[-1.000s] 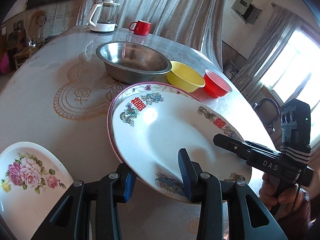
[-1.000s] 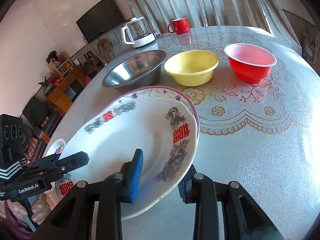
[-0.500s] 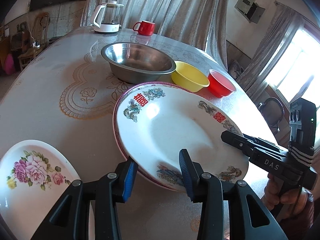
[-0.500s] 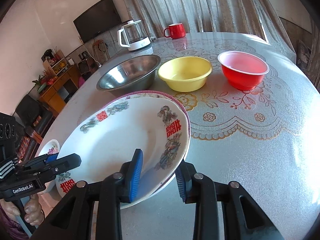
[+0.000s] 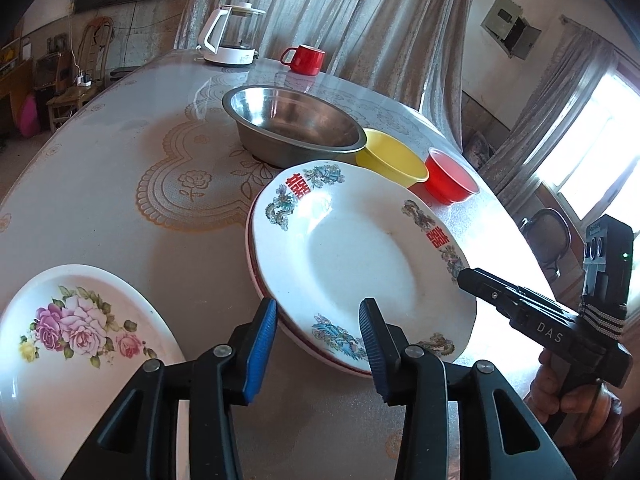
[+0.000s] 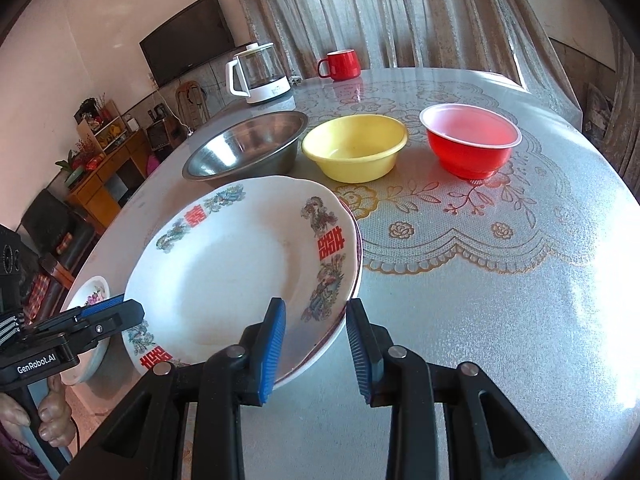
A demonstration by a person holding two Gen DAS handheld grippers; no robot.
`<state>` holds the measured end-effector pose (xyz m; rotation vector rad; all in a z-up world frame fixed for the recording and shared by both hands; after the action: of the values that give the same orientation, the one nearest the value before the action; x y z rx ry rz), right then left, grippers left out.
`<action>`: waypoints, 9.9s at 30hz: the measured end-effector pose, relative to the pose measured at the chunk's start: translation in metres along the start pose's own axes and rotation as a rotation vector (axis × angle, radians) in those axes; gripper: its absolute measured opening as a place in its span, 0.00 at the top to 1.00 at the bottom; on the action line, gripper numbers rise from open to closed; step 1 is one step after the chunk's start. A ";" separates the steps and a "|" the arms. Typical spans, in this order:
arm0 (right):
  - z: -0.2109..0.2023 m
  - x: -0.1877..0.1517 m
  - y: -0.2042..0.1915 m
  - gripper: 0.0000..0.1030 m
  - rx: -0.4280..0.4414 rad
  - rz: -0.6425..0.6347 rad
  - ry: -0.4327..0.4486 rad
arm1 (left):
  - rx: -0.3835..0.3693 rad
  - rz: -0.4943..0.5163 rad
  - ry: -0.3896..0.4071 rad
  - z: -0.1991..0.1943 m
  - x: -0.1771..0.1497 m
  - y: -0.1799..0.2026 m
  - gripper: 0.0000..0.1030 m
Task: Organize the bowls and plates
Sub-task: 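Lower the red-character plate onto the purple-flowered plate with the left tool, then open the left tool to release the plate and withdraw, then move the left tool toward the pink-rose plate, then grip the rim of the pink-rose plate with the left tool, then lift and carry the pink-rose plate over the plate stack with the left tool, then lower the pink-rose plate onto the stack and open the left tool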
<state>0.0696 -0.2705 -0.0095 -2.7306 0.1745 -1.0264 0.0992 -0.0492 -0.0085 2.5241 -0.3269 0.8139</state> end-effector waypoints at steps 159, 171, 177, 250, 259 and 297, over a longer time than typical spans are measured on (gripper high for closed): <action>-0.001 -0.008 -0.104 0.60 0.291 -0.122 -0.001 | 0.007 0.026 0.254 -0.074 -0.006 -0.036 0.71; -0.009 -0.001 -0.043 0.60 0.167 0.011 0.030 | -0.067 0.070 0.153 -0.023 0.014 0.005 0.69; -0.003 0.000 -0.030 0.60 0.148 0.051 0.020 | -0.075 0.088 0.130 -0.012 0.018 0.011 0.69; -0.003 -0.008 -0.039 0.59 0.169 0.037 0.020 | 0.166 0.107 0.092 -0.009 0.008 0.016 0.58; -0.004 -0.009 -0.029 0.59 0.129 0.054 0.016 | 0.184 0.104 0.067 -0.004 0.005 0.018 0.57; -0.004 0.000 -0.043 0.55 0.126 0.003 0.032 | 0.291 0.212 0.172 -0.027 0.003 0.039 0.49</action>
<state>0.0685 -0.2299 0.0044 -2.6015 0.1142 -1.0436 0.0746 -0.0699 0.0267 2.6902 -0.4519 1.2324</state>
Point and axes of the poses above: each gripper's, at about its wrist camera, not at the fingertips, and z roughly the way its jaws point, y to its right, x to its top, the point moved 1 cm from there along z, roughly the way its jaws point
